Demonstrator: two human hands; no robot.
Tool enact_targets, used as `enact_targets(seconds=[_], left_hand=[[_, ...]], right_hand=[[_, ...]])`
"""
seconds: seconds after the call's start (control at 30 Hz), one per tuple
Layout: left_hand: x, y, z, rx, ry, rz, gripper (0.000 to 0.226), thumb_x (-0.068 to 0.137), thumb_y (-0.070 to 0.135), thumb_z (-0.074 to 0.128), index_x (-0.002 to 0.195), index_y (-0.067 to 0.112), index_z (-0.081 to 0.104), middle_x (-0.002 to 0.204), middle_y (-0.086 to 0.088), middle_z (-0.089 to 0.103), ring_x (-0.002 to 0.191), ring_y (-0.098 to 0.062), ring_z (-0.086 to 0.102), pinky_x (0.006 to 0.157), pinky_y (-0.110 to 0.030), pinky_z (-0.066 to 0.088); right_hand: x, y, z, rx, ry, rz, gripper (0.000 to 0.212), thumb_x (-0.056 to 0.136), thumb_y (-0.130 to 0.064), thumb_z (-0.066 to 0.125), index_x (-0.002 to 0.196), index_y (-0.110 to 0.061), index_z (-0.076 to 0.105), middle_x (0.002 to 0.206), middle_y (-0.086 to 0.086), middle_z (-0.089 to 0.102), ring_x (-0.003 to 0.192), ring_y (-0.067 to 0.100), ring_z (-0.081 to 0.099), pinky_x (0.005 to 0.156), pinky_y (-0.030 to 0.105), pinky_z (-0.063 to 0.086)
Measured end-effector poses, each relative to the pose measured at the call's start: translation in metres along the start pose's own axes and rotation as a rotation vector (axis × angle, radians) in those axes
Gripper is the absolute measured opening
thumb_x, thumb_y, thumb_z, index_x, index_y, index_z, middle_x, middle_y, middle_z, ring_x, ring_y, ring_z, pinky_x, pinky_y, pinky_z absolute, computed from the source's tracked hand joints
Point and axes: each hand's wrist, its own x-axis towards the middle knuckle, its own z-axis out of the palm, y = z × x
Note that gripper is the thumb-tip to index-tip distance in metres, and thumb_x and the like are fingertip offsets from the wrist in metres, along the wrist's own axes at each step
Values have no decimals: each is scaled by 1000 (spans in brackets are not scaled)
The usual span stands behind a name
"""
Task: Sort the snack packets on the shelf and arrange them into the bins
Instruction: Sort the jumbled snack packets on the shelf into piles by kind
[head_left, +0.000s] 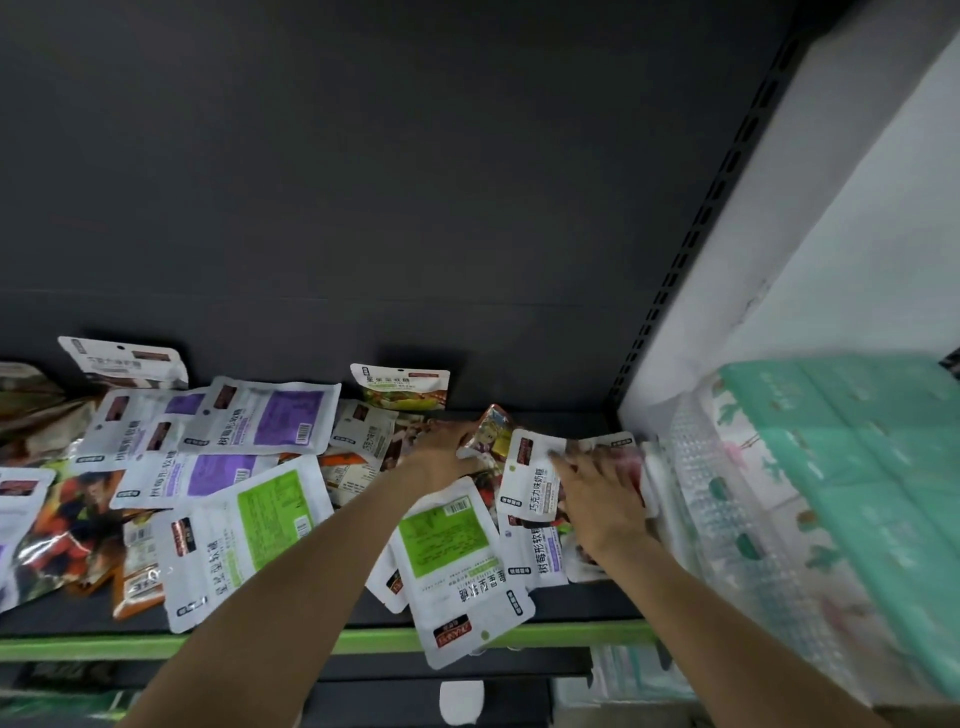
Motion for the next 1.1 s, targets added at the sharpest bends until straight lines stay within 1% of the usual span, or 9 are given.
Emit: enact_targets(seconds=[0.13,0.23,0.33,0.4,0.5,0.73,0.83,0.93,1.1], left_hand=[[16,2,-2,-118,-66,-80,81,88,30,64,151,18,15,152,-5,33,137,-24,35,110,-31,29],[29,5,-1,-483,-21,-214,82,83,18,69,149,11,20,138,-11,52,125,-26,50,105,-39,40],[32,15,0,-311,78,-228,32,82,23,64,109,5,60,102,-14,67,104,-30,62,82,-34,51],[27,22,-1,-157,111,-204,19,87,22,59,91,5,67,94,-15,68,99,-30,64,75,-31,47],[21,28,-2,-246,170,-201,19,87,18,64,103,7,66,104,-12,67,101,-26,61,82,-29,44],[-48,40,-25,-367,579,-41,8,94,8,52,90,12,46,72,-5,58,63,-22,55,49,-26,39],[-83,21,-41,-368,713,-44,5,91,6,58,94,5,56,75,-6,64,65,-26,59,59,-31,48],[-115,-13,-54,-436,764,-210,8,92,7,58,99,4,59,83,-8,63,74,-23,58,61,-17,38],[-144,-81,-81,-604,913,-459,25,93,8,57,116,1,52,102,-13,66,86,-28,60,71,-34,46]], right_hand=[[3,1,0,27,-105,-37,91,89,-6,57,148,-43,-1,159,1,-8,145,38,-2,116,51,5],[6,4,1,165,-165,-2,60,100,-30,39,148,-43,6,159,0,-9,144,39,-6,117,52,3],[3,3,1,199,-161,-1,59,96,-55,33,148,-42,10,160,-1,-3,144,41,-5,116,52,1],[1,3,2,159,-144,-2,60,95,-56,34,148,-42,10,160,-1,-3,144,40,-4,116,52,1],[-3,5,2,134,-108,2,59,96,-53,36,148,-42,11,159,-2,-4,145,39,-1,116,52,4],[0,6,4,86,-118,67,58,96,-44,43,148,-35,19,159,3,3,145,37,1,116,55,7],[4,-10,-6,149,-23,-13,60,95,-33,50,148,-26,22,156,5,15,145,31,8,116,52,18],[2,-43,-14,274,20,-158,61,96,-30,49,149,-24,19,154,7,20,143,26,15,113,44,26],[9,-101,-30,623,229,-154,82,90,-23,61,151,-16,5,156,13,5,145,29,12,116,40,25]])
